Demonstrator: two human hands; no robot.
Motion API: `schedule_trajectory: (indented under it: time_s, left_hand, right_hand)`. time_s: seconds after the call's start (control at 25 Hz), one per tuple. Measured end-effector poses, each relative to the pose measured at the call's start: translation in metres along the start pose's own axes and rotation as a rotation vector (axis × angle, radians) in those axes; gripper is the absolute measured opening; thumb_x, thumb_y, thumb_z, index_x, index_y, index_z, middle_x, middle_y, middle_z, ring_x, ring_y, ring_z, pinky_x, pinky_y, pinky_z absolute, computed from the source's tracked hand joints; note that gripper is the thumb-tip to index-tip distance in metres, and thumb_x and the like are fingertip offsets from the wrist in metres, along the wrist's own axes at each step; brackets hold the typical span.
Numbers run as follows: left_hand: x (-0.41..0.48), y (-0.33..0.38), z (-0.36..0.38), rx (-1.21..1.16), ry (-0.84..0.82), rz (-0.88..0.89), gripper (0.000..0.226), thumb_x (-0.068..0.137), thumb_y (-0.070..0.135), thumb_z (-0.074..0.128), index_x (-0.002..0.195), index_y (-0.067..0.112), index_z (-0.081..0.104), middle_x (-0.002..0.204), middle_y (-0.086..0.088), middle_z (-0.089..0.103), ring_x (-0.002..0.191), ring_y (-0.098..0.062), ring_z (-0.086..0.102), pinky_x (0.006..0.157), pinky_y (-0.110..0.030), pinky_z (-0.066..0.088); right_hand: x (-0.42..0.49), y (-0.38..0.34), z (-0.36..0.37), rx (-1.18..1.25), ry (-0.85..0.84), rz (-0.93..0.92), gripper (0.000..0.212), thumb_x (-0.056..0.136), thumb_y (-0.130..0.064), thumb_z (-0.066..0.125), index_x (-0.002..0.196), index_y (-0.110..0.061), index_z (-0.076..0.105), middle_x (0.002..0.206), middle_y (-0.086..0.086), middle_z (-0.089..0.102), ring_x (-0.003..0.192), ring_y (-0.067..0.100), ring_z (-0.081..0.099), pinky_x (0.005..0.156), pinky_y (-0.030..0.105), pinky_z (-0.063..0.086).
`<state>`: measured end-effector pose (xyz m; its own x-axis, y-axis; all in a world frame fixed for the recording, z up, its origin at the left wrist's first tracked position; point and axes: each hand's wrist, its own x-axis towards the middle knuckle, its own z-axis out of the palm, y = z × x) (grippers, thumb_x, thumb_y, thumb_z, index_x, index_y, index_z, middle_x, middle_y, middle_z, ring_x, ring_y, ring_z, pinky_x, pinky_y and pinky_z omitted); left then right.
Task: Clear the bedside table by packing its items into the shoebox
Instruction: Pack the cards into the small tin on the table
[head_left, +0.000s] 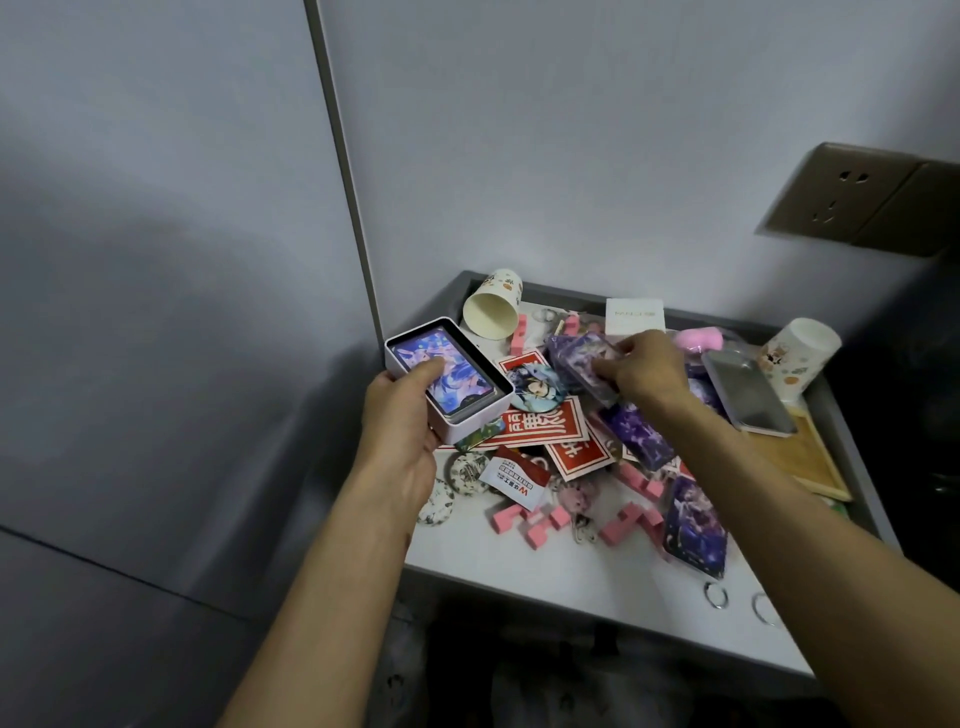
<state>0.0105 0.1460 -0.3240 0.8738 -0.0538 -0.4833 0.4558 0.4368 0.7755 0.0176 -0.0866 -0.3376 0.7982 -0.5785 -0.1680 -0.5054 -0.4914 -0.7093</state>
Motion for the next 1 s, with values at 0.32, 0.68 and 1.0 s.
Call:
schedule_trajectory:
  time_s: [0.32,0.68,1.0]
  left_hand:
    - [-0.003,-0.003,0.006,0.015,-0.015,-0.011,0.028,0.093,0.012,0.063,0.120,0.005,0.059,0.091,-0.010,0.077,0.073,-0.023,0.076,0.053,-0.032,0.058]
    - [-0.006,-0.004,0.008,0.015,-0.028,-0.026,0.032,0.093,0.011,0.063,0.124,0.006,0.056,0.098,-0.013,0.076,0.075,-0.024,0.076,0.053,-0.034,0.059]
    - [-0.005,-0.003,0.006,0.020,-0.031,-0.034,0.029,0.093,0.011,0.064,0.120,0.006,0.056,0.091,-0.011,0.077,0.075,-0.025,0.076,0.053,-0.035,0.059]
  right_hand:
    - [0.002,0.002,0.016,-0.136,-0.071,0.009,0.028,0.081,-0.030,0.075,0.082,-0.004,0.062,0.077,0.011,0.069,0.069,0.027,0.069,0.074,0.047,0.059]
    - [0.004,-0.008,0.023,-0.237,-0.020,-0.019,0.024,0.085,-0.033,0.071,0.088,-0.012,0.059,0.084,0.008,0.069,0.074,0.025,0.068,0.074,0.042,0.058]
    - [0.005,-0.023,0.038,-0.445,0.123,-0.032,0.021,0.090,-0.032,0.067,0.087,-0.015,0.054,0.084,0.004,0.060,0.071,0.022,0.054,0.057,0.029,0.036]
